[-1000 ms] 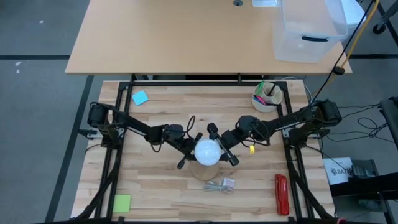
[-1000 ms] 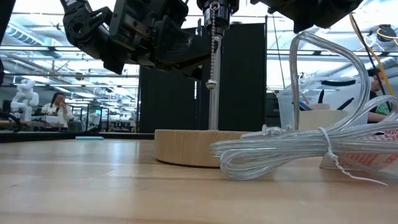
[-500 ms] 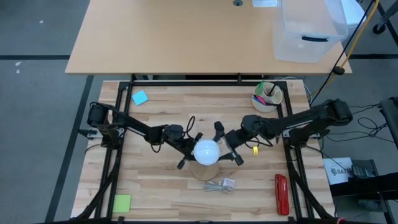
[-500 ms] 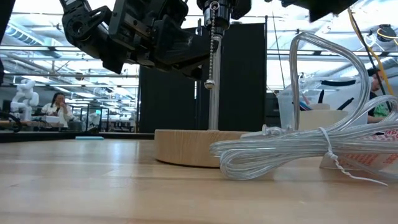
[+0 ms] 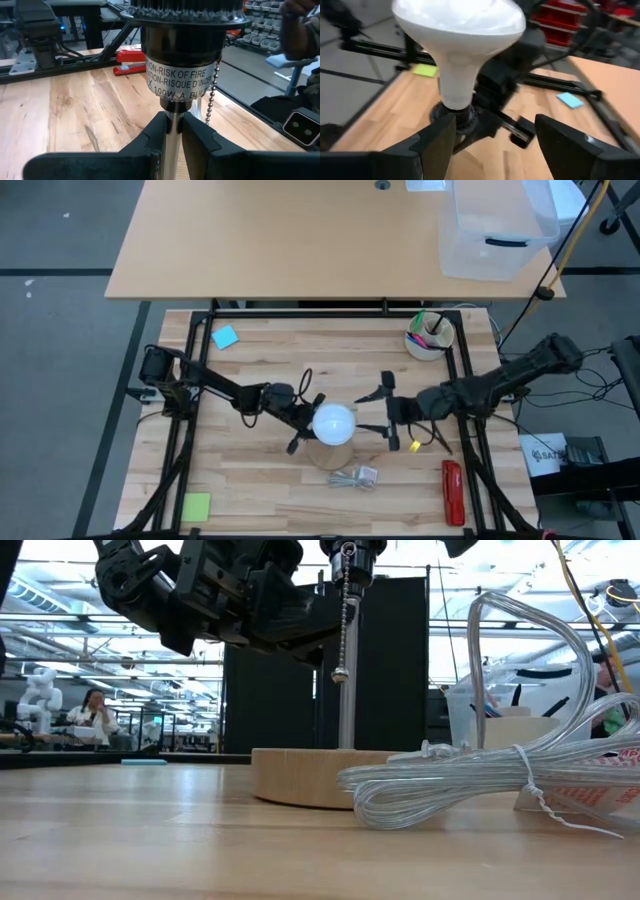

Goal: Screw lightbulb
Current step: Remove the lightbulb from the lamp

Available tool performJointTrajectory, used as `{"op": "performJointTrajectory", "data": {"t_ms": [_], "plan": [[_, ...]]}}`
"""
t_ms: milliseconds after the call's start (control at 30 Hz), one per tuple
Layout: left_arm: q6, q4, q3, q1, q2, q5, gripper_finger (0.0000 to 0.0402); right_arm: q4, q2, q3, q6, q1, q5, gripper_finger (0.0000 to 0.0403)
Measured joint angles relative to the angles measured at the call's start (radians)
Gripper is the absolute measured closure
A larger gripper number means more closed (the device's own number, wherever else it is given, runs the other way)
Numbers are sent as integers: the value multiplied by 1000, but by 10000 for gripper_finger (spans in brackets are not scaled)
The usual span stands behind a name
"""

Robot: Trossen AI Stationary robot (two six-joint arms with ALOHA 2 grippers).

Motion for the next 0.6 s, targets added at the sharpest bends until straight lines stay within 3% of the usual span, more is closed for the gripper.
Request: {"op": "performJointTrajectory", "data": {"t_ms": [233,467,600], "plan": [[-26,8,1,-1,0,-90,354,54,95,0,60,96,217,138],[-45,13,1,-19,0,-210,354,211,218,0,107,166,309,138],[-51,15,1,-29,0,-301,354,250,248,1,123,220,478,138]]}}
